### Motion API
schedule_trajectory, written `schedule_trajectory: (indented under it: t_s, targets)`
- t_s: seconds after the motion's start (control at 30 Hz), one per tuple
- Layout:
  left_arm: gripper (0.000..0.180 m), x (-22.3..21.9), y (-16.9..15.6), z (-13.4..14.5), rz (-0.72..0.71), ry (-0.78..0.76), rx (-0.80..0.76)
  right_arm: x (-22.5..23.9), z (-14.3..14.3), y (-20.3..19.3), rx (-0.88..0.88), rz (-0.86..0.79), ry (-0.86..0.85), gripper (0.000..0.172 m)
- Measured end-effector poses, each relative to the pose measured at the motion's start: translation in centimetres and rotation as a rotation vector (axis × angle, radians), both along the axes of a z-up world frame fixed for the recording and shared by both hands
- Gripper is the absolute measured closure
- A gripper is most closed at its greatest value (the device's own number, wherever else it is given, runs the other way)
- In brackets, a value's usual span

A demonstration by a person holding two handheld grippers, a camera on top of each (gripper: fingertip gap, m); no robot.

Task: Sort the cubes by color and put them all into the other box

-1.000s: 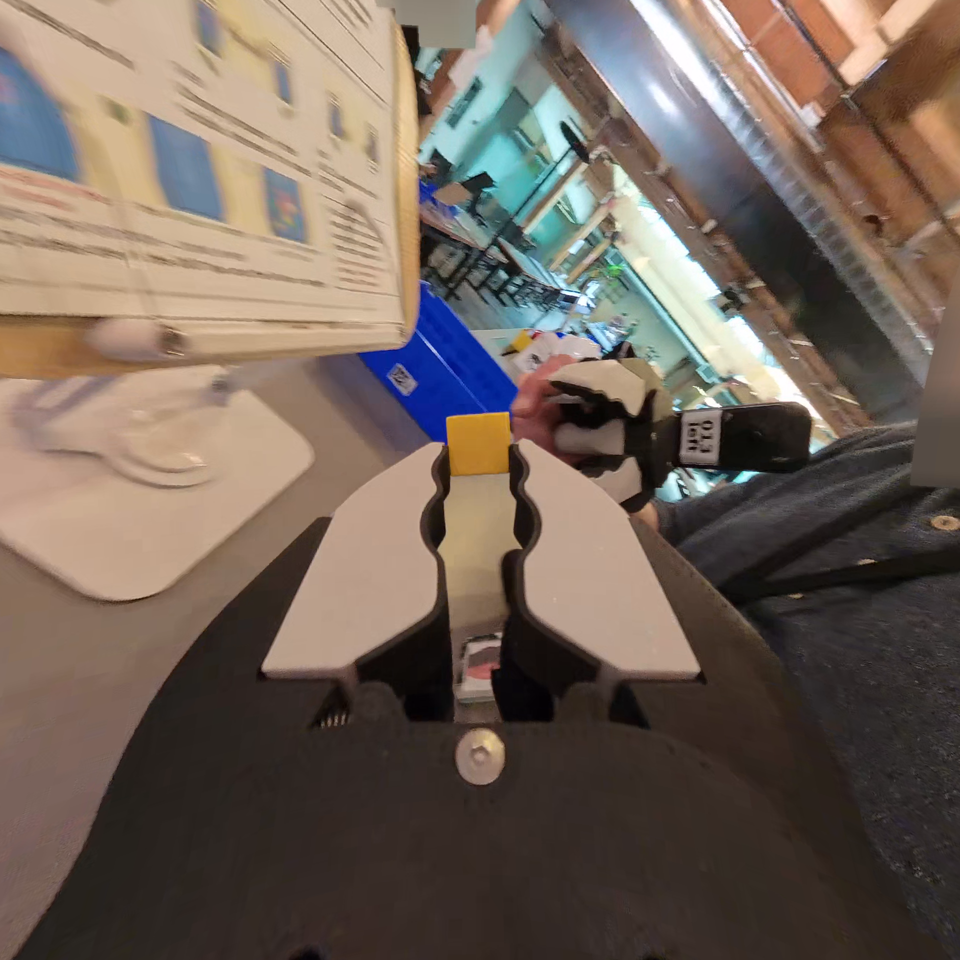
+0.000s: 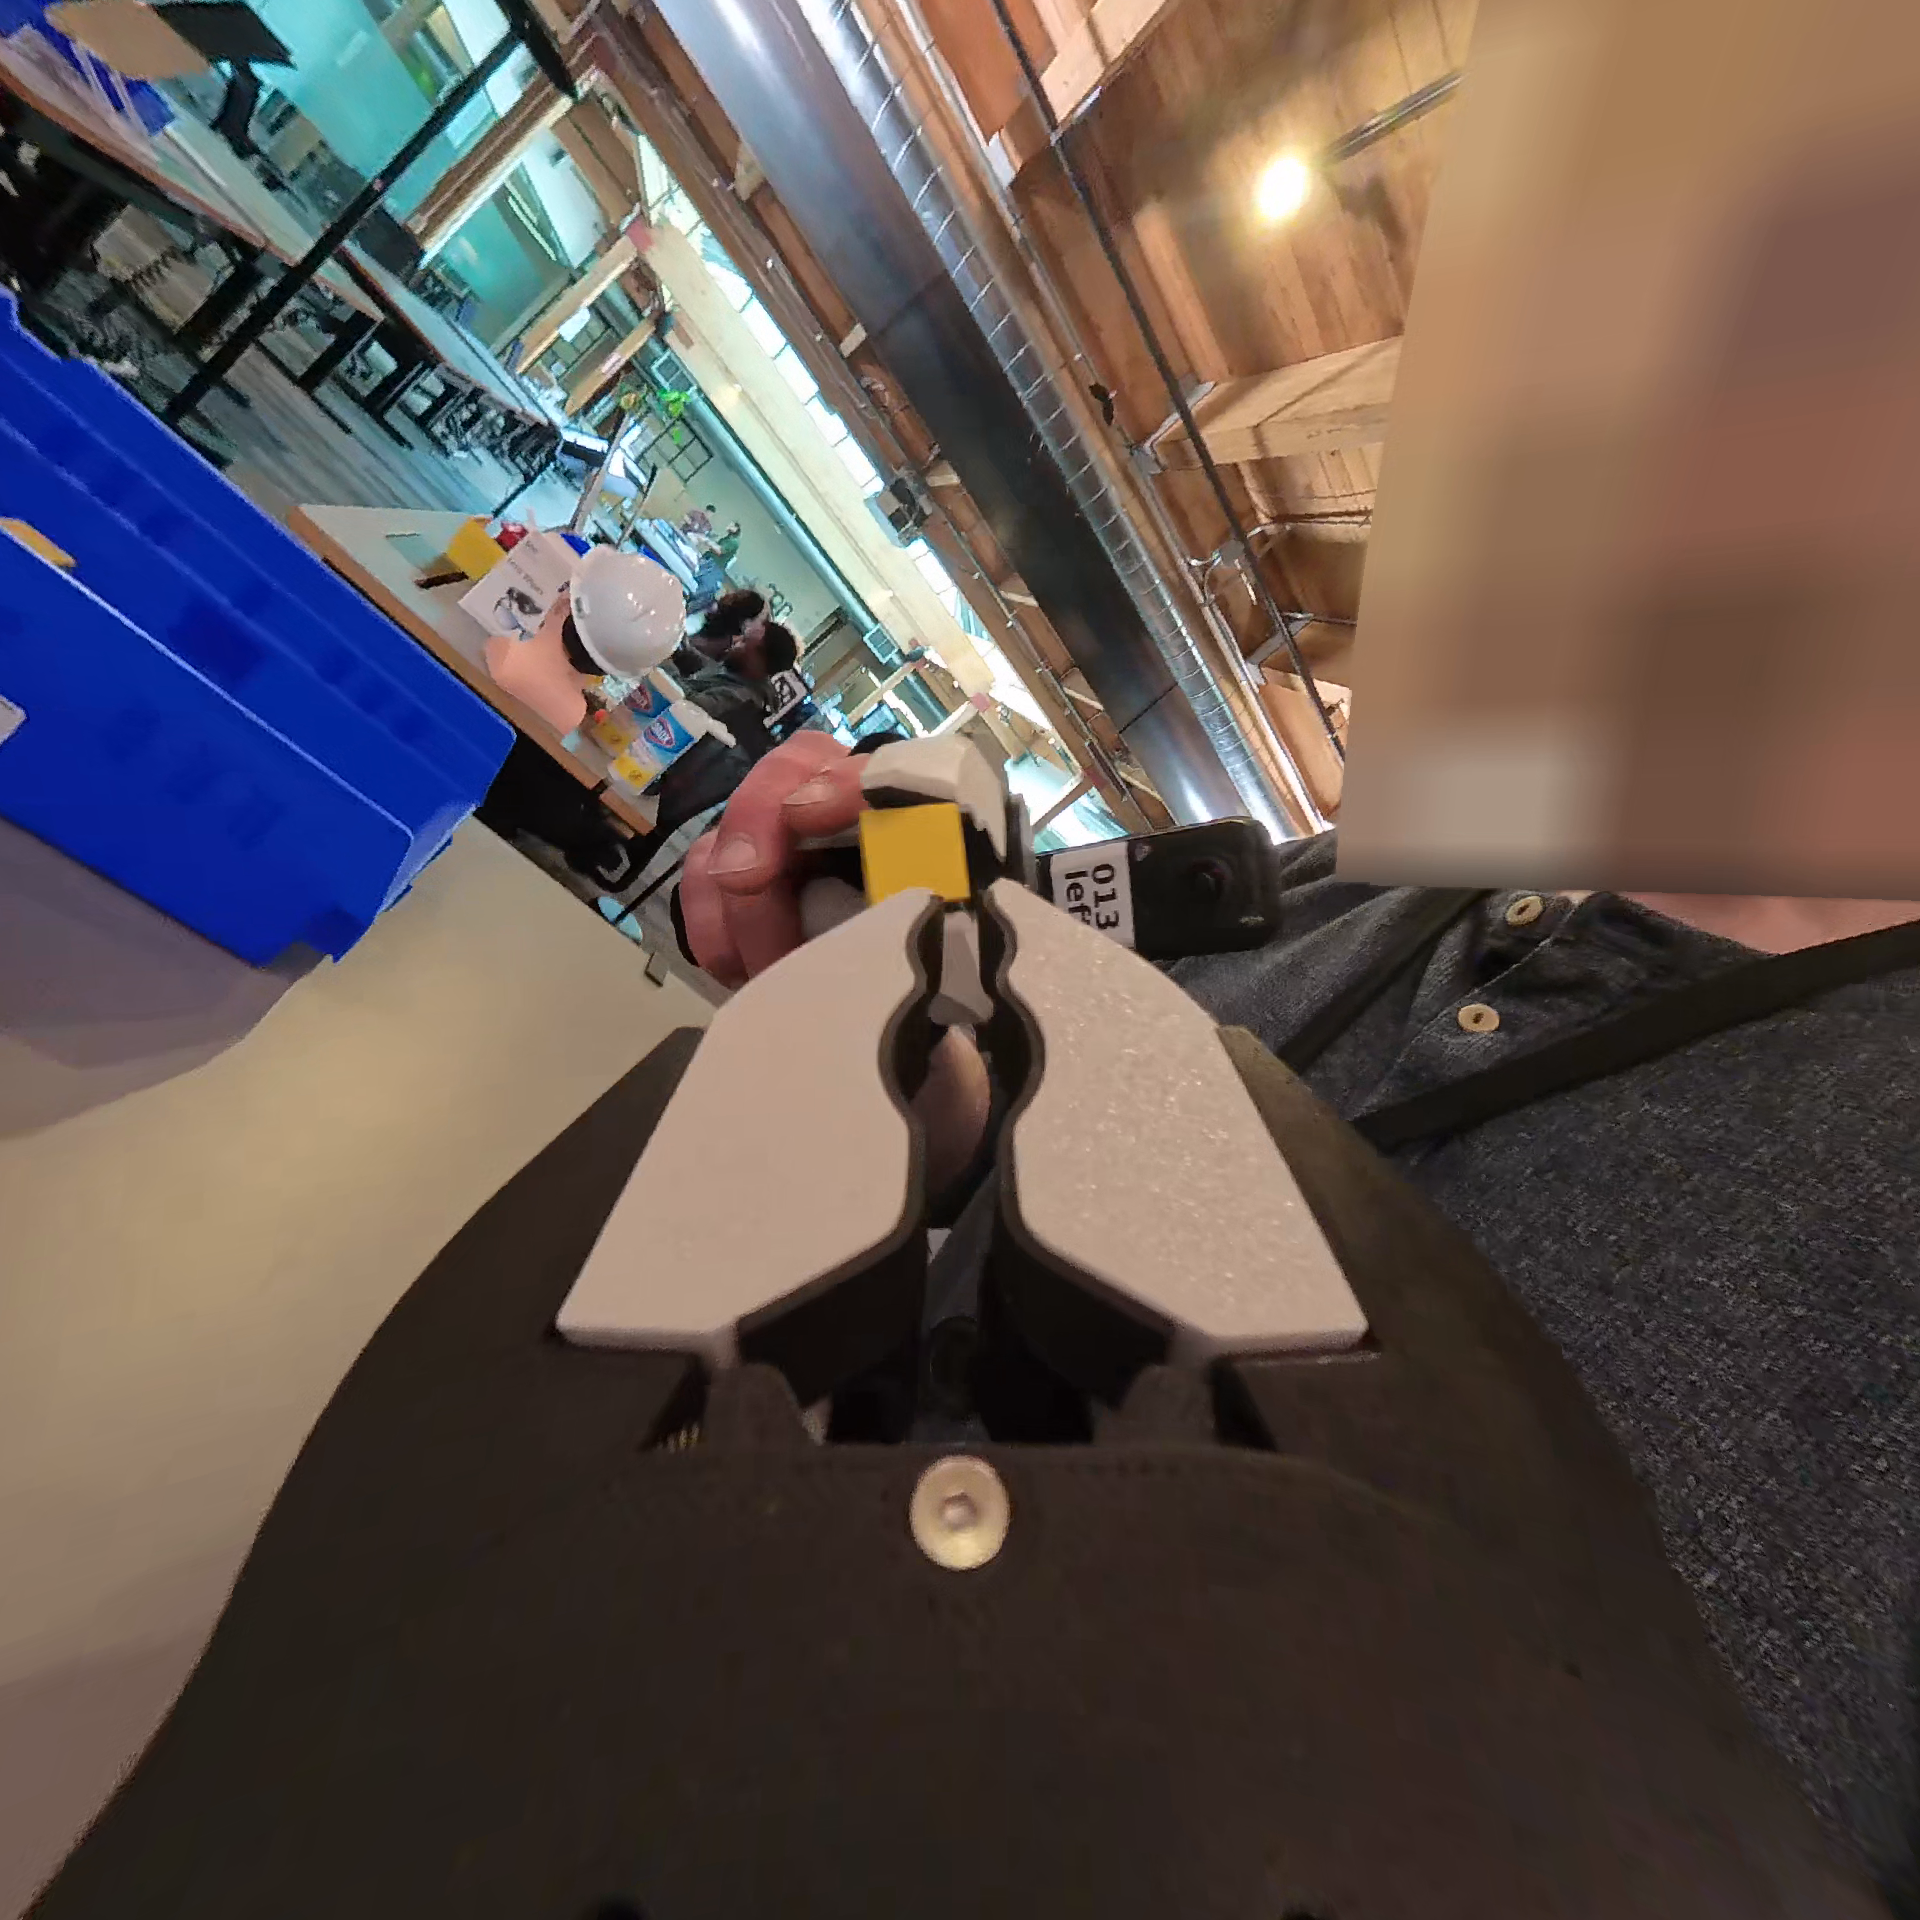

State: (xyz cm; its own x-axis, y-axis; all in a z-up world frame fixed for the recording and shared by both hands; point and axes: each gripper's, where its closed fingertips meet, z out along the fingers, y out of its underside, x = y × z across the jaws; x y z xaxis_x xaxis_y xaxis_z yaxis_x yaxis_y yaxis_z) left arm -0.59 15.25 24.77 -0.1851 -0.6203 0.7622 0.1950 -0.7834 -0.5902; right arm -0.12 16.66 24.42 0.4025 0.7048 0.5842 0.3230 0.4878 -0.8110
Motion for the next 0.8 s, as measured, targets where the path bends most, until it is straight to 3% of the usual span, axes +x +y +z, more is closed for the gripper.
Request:
schedule_trajectory:
  t_s: [0.13, 0.23, 0.53, 0.67, 0.8]
  targets:
    - [0.18, -1.1, 1.0, 0.0, 0.062, 0.023, 0.031, 4.9, 0.0, 3.1, -0.07, -0.122, 0.038, 0.149]
    - [0.18, -2.2, 1.6, -0.3, 0.121, 0.06, 0.039, 10.6, -1.3, 7.5, -0.085, -0.312, -0.013, 0.149]
    - [0.18, -4.0, 1.1, -1.2, 0.153, 0.142, 0.056, 31.2, -8.3, 19.5, -0.348, -0.922, -0.166, 0.148]
    - [0.18, -4.8, 1.2, -1.6, 0.179, 0.151, 0.038, 35.6, -12.6, 21.7, -0.524, -1.037, -0.208, 0.148]
    - [0.18, -5.5, 1.3, -2.2, 0.198, 0.169, 0.025, 36.9, -16.9, 23.4, -0.668, -1.078, -0.257, 0.148]
